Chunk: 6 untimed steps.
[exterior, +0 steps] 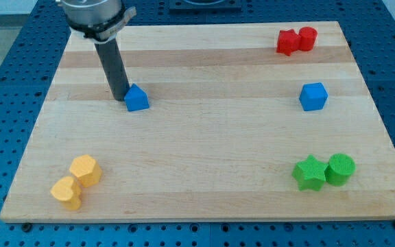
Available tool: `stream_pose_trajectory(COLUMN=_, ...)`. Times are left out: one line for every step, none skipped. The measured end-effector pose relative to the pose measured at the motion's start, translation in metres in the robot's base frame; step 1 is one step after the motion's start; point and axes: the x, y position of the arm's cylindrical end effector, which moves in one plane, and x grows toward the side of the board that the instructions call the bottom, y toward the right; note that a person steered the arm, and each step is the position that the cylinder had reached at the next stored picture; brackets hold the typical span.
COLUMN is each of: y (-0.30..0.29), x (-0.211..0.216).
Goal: Move the blue triangle close to the blue cube
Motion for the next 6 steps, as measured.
stream_pose_trajectory(y=0.000, x=0.025)
stream_pose_trajectory(y=0.000, x=0.043)
stream_pose_trajectory(y=-0.026, x=0.035)
stream_pose_trajectory(y=-0.040, x=0.021)
stream_pose_trajectory(y=-0.038, x=0.021)
stream_pose_trajectory(y=-0.010, x=0.021)
